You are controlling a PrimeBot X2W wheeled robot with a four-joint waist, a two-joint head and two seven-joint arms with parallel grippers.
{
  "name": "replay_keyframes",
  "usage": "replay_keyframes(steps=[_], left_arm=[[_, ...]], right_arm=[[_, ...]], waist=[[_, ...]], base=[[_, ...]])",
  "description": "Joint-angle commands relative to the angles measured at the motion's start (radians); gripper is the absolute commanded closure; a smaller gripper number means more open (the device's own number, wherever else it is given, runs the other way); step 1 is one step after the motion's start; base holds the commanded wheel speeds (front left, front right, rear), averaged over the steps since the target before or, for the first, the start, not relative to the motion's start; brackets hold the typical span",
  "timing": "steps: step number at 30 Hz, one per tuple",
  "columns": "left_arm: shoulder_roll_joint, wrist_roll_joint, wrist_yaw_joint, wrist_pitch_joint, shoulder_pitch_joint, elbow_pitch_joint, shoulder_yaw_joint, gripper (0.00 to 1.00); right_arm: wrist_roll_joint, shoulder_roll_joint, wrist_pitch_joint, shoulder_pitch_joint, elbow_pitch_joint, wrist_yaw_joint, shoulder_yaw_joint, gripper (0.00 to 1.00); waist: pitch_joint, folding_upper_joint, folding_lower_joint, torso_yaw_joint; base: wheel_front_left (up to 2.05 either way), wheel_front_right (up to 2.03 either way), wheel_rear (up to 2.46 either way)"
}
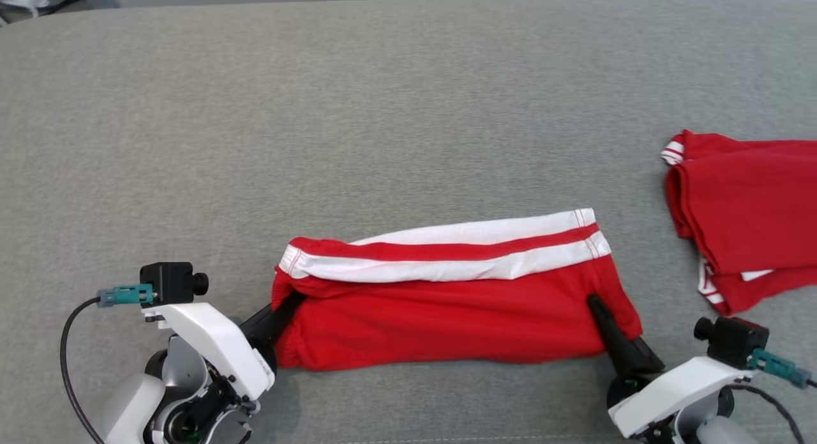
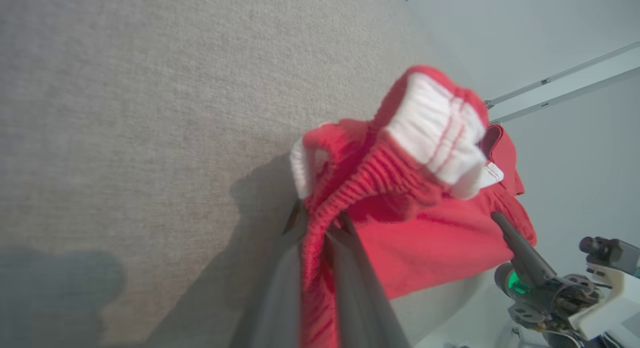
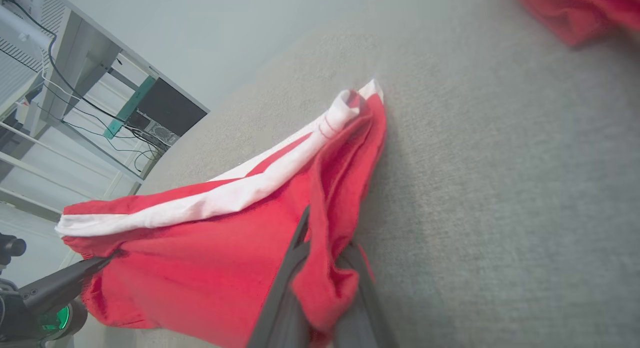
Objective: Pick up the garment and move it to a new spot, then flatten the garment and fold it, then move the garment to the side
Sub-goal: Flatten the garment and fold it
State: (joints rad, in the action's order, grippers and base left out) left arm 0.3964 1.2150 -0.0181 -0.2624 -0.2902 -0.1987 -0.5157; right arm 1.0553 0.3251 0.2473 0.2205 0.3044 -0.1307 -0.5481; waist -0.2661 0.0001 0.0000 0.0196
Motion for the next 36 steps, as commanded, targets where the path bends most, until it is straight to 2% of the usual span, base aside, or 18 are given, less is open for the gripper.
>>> replay_keyframes(steps=[1, 2, 3, 4, 5, 6, 7, 11, 15, 22, 24, 25, 31, 36], left_arm=[[0.041, 0.008, 0.015, -0.004, -0.004, 0.029, 0.049, 1.00], [0.043, 0.007, 0.023, -0.008, -0.002, 0.031, 0.048, 1.00], [0.043, 0.004, 0.030, -0.005, -0.001, 0.030, 0.050, 1.00], [0.041, 0.007, 0.033, -0.006, 0.001, 0.029, 0.050, 0.96], [0.039, 0.008, 0.036, -0.007, 0.003, 0.027, 0.048, 0.56], [0.037, 0.005, 0.042, -0.002, 0.005, 0.025, 0.050, 0.02], [0.035, 0.000, 0.046, 0.002, 0.006, 0.022, 0.048, 0.00], [0.029, -0.030, 0.049, 0.057, 0.011, 0.024, 0.054, 0.00], [0.027, -0.107, 0.092, 0.189, 0.024, 0.048, 0.085, 0.00], [0.029, -0.328, 0.238, 0.448, 0.036, 0.119, 0.112, 0.00], [0.046, -0.494, 0.318, 0.504, 0.039, 0.161, 0.081, 0.00], [0.048, -0.532, 0.336, 0.509, 0.042, 0.173, 0.074, 0.00], [0.049, -0.627, 0.377, 0.520, 0.092, 0.210, 0.048, 0.00], [0.063, -0.631, 0.356, 0.523, 0.165, 0.207, 0.073, 0.00]], right_arm=[[-0.046, -0.001, 0.011, -0.023, -0.018, 0.000, 0.007, 1.00], [-0.060, -0.013, 0.005, -0.027, -0.016, 0.000, 0.012, 1.00], [-0.073, -0.023, -0.002, -0.028, -0.016, 0.000, 0.016, 0.85], [-0.088, -0.029, -0.012, -0.028, -0.013, 0.000, 0.018, 0.48], [-0.101, -0.034, -0.022, -0.028, -0.008, 0.000, 0.023, 0.00], [-0.112, -0.039, -0.025, -0.027, -0.004, 0.000, 0.033, 0.00], [-0.125, -0.041, -0.031, -0.028, 0.003, 0.000, 0.043, 0.00], [-0.181, -0.043, -0.033, -0.037, 0.008, 0.000, 0.096, 0.00], [-0.283, -0.028, -0.010, -0.058, -0.012, 0.000, 0.193, 0.00], [-0.538, -0.047, 0.011, -0.073, -0.097, 0.000, 0.386, 0.00], [-0.707, -0.071, 0.014, -0.084, -0.160, 0.000, 0.471, 0.00], [-0.738, -0.081, 0.014, -0.094, -0.175, 0.000, 0.490, 0.00], [-0.832, -0.117, 0.014, -0.169, -0.214, 0.000, 0.548, 0.00], [-0.859, -0.156, 0.014, -0.255, -0.216, 0.000, 0.571, 0.00]], waist=[[0.008, -0.0001, 0.0000, 0.032], [0.007, -0.0001, 0.0000, 0.035], [0.007, -0.0001, 0.0000, 0.037], [0.007, -0.0001, 0.0000, 0.039], [0.007, -0.0001, 0.0000, 0.039], [0.007, -0.0001, 0.0000, 0.039], [0.007, -0.0001, 0.0000, 0.037], [0.012, -0.0001, 0.0000, 0.024], [0.027, -0.0001, 0.0000, 0.004], [0.058, -0.0001, 0.0000, -0.041], [0.082, -0.0001, 0.0000, -0.066], [0.087, -0.0001, 0.0000, -0.072], [0.125, -0.0001, 0.0000, -0.094], [0.177, -0.0001, 0.0000, -0.103]], base=[[0.00, 0.00, 0.00], [0.00, 0.00, 0.00], [0.00, 0.00, 0.00], [0.00, 0.00, 0.00], [0.00, 0.00, 0.00], [0.00, 0.00, 0.00], [0.00, 0.00, 0.00], [0.00, 0.00, 0.00], [0.00, 0.00, 0.00], [0.00, 0.00, 0.00], [0.00, 0.00, 0.00], [0.00, 0.00, 0.00], [0.00, 0.00, 0.00], [0.00, 0.00, 0.00]])
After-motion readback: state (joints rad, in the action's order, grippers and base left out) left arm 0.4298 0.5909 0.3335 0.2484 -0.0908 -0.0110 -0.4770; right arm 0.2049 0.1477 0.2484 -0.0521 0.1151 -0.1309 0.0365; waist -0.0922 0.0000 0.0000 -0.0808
